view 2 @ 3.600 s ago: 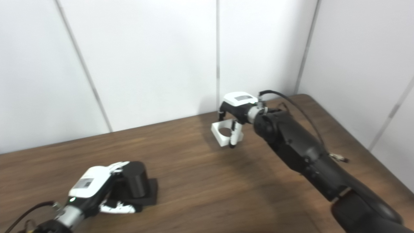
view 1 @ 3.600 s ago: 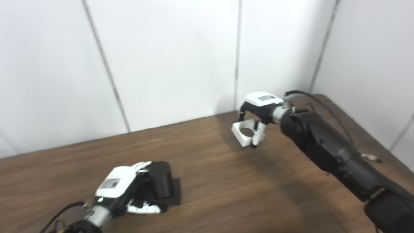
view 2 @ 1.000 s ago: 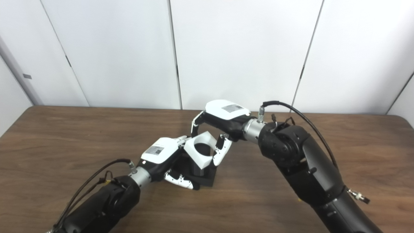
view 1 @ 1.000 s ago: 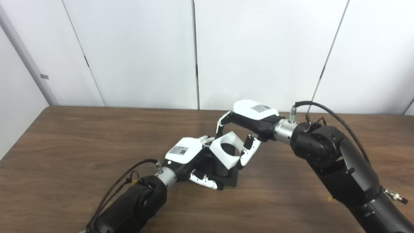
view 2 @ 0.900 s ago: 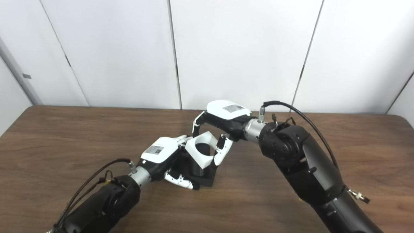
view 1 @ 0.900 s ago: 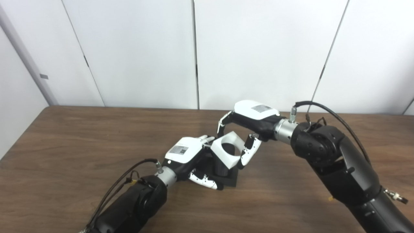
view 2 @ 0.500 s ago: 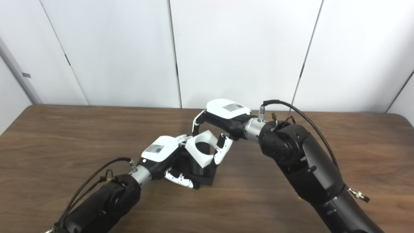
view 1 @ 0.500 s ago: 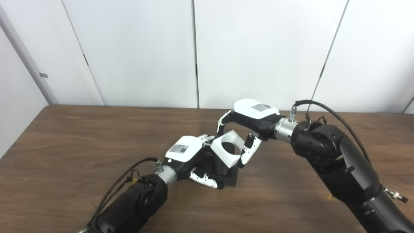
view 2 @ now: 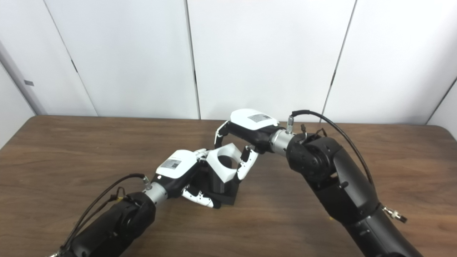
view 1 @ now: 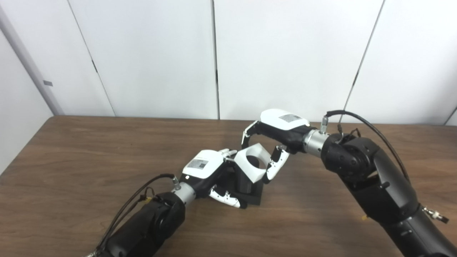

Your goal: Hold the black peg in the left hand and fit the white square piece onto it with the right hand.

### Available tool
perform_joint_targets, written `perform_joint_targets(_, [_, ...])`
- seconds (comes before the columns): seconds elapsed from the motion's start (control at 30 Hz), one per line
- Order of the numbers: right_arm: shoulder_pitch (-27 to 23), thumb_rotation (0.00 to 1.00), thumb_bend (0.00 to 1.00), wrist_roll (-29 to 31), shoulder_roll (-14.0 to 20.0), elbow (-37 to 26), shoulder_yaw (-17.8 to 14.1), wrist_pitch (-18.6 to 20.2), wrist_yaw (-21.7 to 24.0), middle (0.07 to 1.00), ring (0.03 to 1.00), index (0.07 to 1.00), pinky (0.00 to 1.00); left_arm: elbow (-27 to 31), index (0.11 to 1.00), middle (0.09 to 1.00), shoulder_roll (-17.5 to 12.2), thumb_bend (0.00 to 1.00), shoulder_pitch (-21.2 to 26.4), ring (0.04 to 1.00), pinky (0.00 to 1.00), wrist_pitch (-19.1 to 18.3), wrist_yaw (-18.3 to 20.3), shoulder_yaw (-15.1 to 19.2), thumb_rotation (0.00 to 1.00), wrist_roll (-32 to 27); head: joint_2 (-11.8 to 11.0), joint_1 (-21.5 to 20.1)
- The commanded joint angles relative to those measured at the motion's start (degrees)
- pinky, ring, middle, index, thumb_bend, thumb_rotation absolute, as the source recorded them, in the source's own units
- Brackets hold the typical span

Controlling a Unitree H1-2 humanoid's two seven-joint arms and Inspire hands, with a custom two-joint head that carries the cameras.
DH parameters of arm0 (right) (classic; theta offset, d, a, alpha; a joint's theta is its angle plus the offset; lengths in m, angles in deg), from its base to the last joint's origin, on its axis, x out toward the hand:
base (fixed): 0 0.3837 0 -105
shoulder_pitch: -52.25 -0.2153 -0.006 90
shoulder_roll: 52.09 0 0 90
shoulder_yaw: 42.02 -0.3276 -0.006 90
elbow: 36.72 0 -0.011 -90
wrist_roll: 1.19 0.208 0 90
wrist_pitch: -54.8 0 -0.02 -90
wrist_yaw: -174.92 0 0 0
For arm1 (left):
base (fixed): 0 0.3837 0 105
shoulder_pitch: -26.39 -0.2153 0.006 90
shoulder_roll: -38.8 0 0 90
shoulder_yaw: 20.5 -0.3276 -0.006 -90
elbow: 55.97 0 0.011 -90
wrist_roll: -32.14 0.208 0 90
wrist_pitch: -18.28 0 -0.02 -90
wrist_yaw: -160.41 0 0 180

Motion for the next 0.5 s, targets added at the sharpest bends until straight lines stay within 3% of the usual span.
perform_joint_targets(0.0, [-3.46,0.13,0.52,0.0,-0.91,-0.2,-1.04,0.13,-2.33,0.733,0.805,0.477,0.77,-2.88,0.577,0.927,1.37,1.0,-3.78,0.938,0.87,-1.06,10.43,-4.93,0.34,1.66,0.02,0.0])
perform_joint_targets(0.47, [-3.4,0.13,0.52,-1.1,-3.96,1.17,-0.63,1.45,-3.01,0.741,0.809,0.477,0.78,-2.38,0.581,0.92,1.56,1.0,-3.83,0.938,0.88,-1.64,10.72,-4.97,0.34,1.46,0.47,0.09])
